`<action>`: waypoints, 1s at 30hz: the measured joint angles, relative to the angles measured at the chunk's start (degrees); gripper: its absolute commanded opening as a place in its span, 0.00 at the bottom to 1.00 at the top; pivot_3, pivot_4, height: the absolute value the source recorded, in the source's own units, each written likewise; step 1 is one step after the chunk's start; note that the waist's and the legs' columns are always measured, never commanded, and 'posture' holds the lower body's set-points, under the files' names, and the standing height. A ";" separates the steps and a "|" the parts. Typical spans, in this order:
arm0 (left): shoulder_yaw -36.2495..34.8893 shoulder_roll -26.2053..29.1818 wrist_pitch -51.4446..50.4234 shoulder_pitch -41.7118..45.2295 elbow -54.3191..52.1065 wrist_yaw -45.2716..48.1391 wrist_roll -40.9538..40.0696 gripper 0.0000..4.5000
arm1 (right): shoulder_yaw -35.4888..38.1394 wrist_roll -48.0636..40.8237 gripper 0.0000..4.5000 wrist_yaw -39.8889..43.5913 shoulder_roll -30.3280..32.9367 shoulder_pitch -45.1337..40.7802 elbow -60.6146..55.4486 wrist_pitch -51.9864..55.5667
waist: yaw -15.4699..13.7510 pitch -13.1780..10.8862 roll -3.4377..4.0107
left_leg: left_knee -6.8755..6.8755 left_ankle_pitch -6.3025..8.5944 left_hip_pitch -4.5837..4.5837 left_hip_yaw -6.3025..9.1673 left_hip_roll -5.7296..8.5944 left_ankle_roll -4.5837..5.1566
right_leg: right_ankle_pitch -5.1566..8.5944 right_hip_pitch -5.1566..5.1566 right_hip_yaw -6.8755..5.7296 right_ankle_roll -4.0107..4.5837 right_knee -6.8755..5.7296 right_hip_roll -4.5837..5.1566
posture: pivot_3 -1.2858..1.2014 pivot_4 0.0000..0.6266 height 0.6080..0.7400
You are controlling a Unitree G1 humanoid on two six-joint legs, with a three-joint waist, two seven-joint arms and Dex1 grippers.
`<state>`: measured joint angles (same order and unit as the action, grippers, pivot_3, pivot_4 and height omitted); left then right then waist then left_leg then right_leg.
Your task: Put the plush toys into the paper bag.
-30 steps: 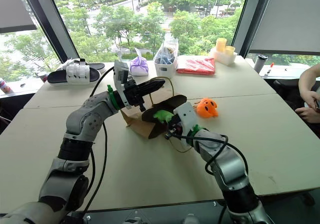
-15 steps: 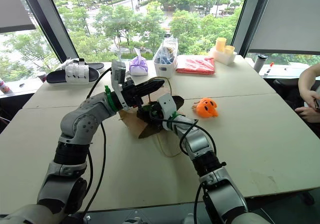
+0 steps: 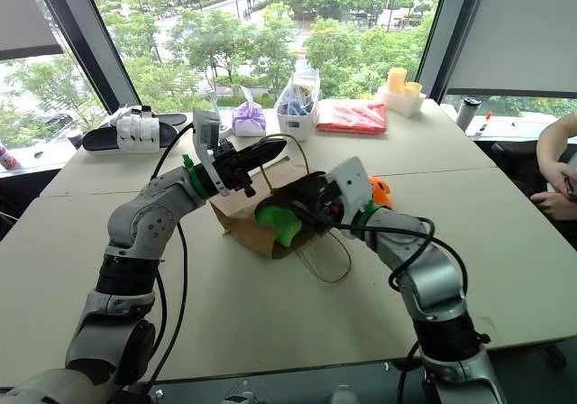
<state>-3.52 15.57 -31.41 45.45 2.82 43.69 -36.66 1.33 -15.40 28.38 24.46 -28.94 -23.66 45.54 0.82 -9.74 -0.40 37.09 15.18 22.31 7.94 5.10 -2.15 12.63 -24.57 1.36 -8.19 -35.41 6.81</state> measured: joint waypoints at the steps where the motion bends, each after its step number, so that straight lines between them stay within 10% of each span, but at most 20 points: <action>1: -0.03 0.04 0.20 0.00 0.21 0.05 0.00 0.00 | 1.44 0.07 0.98 -0.48 0.73 0.01 1.02 -0.08 | -0.05 0.00 0.00 | 0.00 0.00 0.00 -0.01 0.00 0.00 | 0.00 0.01 0.00 0.00 0.00 0.00 | 0.52 0.24 1.00; 21: 0.07 0.82 1.69 -0.07 -0.83 -0.67 1.17 0.00 | 3.65 12.49 0.98 -14.63 -5.51 -20.38 73.84 -36.01 | 1.45 0.00 0.00 | -0.03 -0.16 -0.02 -0.08 -0.02 -0.28 | -0.02 0.02 0.05 0.03 0.04 0.01 | 0.52 0.24 1.00; 24: 0.08 0.78 1.65 -0.15 -1.12 -1.11 1.17 0.00 | 3.52 12.97 0.82 -15.35 -5.89 -21.98 77.01 -37.04 | 1.68 0.00 0.01 | -0.03 -0.17 -0.02 -0.07 -0.02 -0.29 | -0.02 0.02 0.04 0.03 0.03 0.00 | 0.52 0.24 1.00; 30: 0.09 0.78 1.65 -0.25 -1.25 -1.53 1.18 0.00 | 3.50 13.07 0.20 -16.26 -6.77 -23.37 79.64 -38.57 | 1.69 0.00 0.00 | 0.00 -0.17 -0.02 -0.07 -0.01 -0.29 | -0.02 0.04 0.04 0.03 0.02 0.00 | 0.52 0.24 1.00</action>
<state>-3.43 16.35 -29.76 45.20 1.57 42.16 -35.48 4.84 -2.34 12.12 17.69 -52.31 55.98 6.97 2.51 -9.73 -0.40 37.10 15.01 22.29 7.87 5.09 -2.44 12.60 -24.52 1.40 -8.16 -35.38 6.81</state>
